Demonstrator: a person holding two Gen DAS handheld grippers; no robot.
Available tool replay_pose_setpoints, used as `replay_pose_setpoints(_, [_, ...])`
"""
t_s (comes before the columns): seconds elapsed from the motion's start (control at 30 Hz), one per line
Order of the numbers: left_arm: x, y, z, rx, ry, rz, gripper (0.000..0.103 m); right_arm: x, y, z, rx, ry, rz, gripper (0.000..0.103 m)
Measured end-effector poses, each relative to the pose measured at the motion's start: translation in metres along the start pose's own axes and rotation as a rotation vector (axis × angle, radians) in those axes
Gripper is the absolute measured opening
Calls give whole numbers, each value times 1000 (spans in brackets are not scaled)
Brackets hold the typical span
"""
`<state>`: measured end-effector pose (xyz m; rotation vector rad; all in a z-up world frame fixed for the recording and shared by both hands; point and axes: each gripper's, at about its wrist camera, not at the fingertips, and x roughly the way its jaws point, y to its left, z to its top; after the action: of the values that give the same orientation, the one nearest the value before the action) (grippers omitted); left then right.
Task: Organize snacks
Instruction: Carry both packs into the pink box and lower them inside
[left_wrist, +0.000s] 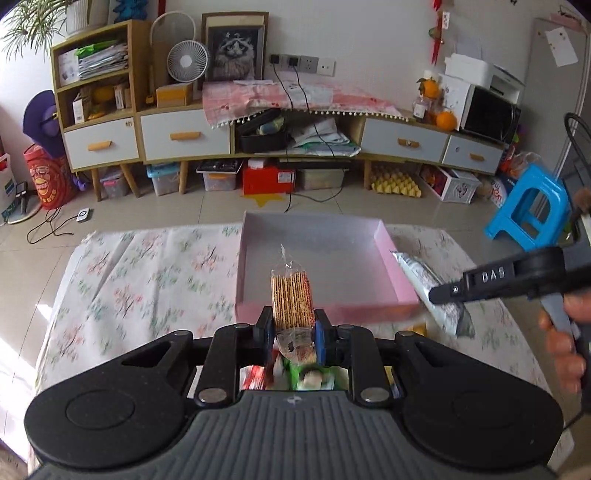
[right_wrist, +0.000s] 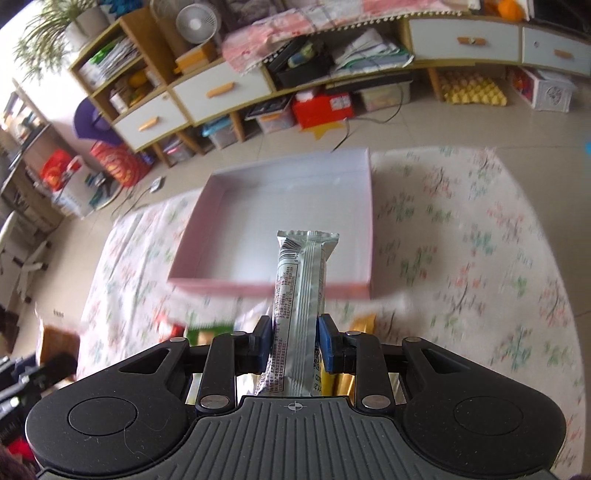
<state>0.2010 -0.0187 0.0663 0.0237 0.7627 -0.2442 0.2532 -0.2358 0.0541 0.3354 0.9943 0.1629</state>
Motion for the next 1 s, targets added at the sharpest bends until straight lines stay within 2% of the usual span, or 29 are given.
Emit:
replay_pose_setpoints(0.2, [50, -15, 13, 69, 16, 19, 20, 21, -6, 39, -1, -28, -82, 26])
replay_pose_setpoints(0.3, [78, -7, 14, 59, 27, 17, 20, 40, -13, 45, 13, -15, -73, 26])
replay_pose_setpoints(0.37, [91, -3, 14, 77, 43, 36, 20, 56, -13, 48, -7, 16, -107, 26])
replay_pose_setpoints(0.5, [107, 5, 26, 87, 37, 65, 20, 77, -11, 59, -50, 19, -139, 26])
replay_pose_setpoints(0.63, [114, 6, 25, 110, 24, 86, 20, 101, -14, 70, -50, 19, -135, 26])
replay_pose_setpoints(0.73, [125, 8, 25, 124, 39, 84, 20, 121, -19, 74, -19, 11, -83, 26])
replay_pose_setpoints(0.83, [134, 7, 22, 139, 45, 78, 20, 140, -23, 72, -26, 40, -112, 26])
replay_pose_setpoints(1.0, [147, 9, 20, 155, 86, 91, 20, 145, -23, 70, -26, 33, -97, 26])
